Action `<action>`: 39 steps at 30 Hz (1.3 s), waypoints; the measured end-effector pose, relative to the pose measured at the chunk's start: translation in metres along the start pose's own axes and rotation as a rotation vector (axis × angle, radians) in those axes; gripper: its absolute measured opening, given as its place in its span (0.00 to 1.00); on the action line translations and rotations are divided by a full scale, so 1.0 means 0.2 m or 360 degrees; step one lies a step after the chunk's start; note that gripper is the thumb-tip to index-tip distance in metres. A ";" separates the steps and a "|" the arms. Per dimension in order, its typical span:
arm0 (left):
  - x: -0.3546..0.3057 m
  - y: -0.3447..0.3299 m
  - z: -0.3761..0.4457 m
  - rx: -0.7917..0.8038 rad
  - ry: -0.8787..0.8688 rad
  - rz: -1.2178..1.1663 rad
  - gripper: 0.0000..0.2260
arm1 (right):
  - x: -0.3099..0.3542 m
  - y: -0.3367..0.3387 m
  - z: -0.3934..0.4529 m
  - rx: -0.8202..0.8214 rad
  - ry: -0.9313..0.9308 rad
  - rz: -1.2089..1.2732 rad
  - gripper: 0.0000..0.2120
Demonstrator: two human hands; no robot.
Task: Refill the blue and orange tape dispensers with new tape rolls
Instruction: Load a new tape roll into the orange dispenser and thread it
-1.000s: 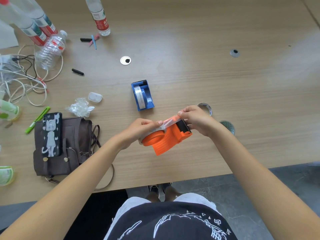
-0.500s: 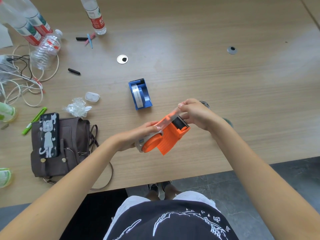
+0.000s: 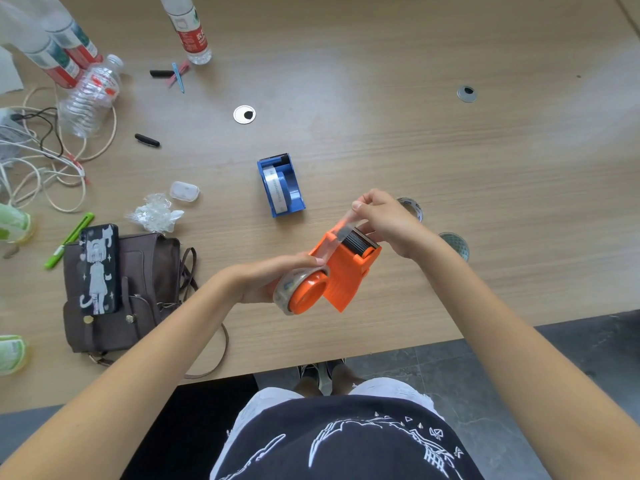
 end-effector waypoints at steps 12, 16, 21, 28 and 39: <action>0.02 0.01 -0.02 0.0004 -0.0267 -0.0430 0.22 | -0.02 0.02 0.03 -0.0305 0.0033 -0.0003 0.10; 0.03 0.01 -0.02 -0.0017 -0.0309 -0.0525 0.26 | 0.04 0.02 0.01 -0.0215 -0.0001 0.0153 0.07; 0.06 0.03 -0.03 0.0112 -0.0285 -0.0711 0.33 | 0.08 0.00 -0.01 -0.0176 -0.0035 0.0146 0.07; 0.05 0.00 -0.06 0.0087 -0.0206 -0.0650 0.37 | 0.07 0.00 -0.02 -0.0124 -0.0111 0.0257 0.02; 0.10 -0.03 -0.04 -0.0087 -0.0123 -0.0532 0.29 | 0.15 -0.01 -0.10 -0.0372 0.0332 -0.0307 0.03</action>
Point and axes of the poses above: each hand's wrist, its own z-axis towards the middle knuckle, its own y-axis out of the back of the hand, x = y × z, the point moved 1 cm from there along z, towards the middle knuckle, and after that the axes turned 12 degrees about -z, right-handed, at the moved point
